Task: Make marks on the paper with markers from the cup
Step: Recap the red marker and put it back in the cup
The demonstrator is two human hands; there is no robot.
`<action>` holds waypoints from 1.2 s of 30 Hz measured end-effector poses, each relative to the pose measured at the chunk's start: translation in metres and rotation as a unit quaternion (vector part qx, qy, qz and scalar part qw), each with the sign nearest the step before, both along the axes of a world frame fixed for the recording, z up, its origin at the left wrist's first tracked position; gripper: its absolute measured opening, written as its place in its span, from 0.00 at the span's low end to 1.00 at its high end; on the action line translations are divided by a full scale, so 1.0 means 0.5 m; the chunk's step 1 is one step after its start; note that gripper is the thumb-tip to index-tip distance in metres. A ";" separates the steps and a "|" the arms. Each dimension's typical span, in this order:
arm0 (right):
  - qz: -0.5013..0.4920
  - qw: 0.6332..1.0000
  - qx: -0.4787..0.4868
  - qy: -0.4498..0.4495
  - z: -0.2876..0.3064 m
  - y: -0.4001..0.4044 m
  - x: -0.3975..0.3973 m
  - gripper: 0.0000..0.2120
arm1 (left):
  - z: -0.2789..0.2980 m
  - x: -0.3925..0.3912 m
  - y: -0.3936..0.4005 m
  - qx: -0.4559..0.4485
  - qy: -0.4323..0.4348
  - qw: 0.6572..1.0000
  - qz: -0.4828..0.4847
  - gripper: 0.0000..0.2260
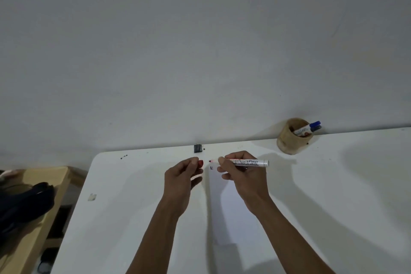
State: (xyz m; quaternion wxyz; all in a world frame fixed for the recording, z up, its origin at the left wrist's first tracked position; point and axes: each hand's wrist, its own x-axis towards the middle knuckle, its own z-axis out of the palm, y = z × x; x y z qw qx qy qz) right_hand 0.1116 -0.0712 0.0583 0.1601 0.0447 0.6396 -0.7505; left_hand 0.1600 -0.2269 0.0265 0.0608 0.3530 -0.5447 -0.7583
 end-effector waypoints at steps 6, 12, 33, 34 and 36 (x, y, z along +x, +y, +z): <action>0.009 0.999 0.009 0.031 0.029 -0.017 0.045 0.08 | 0.045 0.054 0.010 0.100 0.061 0.993 0.010 0.09; 0.008 0.999 0.016 0.032 0.029 -0.026 0.087 0.09 | 0.058 0.089 0.016 0.088 0.073 0.993 -0.011 0.09; -0.088 0.994 -0.048 -0.049 0.037 0.082 0.109 0.06 | 0.061 0.070 0.047 0.011 0.103 0.993 -0.051 0.06; -0.076 0.997 0.012 -0.013 0.038 0.102 0.099 0.06 | 0.064 0.060 0.052 0.009 0.104 0.993 -0.051 0.05; -0.019 0.988 0.137 0.063 0.038 0.135 0.084 0.06 | 0.075 0.039 0.070 -0.001 0.106 0.993 -0.055 0.05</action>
